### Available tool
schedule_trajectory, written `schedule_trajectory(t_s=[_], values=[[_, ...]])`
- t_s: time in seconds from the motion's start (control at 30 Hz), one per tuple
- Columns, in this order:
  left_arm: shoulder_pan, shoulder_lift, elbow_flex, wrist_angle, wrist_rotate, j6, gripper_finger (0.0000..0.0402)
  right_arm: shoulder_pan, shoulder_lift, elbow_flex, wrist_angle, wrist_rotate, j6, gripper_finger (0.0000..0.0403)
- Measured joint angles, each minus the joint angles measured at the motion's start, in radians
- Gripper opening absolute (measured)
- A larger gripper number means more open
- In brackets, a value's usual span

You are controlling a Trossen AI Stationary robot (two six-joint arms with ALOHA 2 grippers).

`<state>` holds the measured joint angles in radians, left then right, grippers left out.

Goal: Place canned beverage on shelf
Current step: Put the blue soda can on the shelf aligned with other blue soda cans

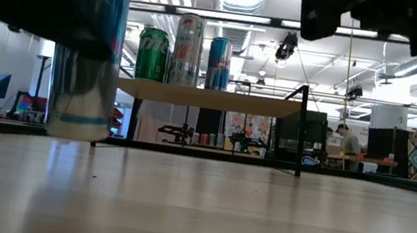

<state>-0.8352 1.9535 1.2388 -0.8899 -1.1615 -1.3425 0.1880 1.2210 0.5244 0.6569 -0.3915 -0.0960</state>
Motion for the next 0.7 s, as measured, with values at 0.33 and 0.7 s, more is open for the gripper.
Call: schedule_trajectory(t_s=[0.33,0.7], values=[[0.041,-0.012,-0.070,0.484,0.148,0.445,0.0231,0.013,0.150,0.002,0.031,0.015,0.065,0.0269],[0.159,-0.097,-0.143,0.857,0.292,0.873,0.0231,-0.096,-0.240,0.136,-0.431,0.145,-0.096,0.0236]])
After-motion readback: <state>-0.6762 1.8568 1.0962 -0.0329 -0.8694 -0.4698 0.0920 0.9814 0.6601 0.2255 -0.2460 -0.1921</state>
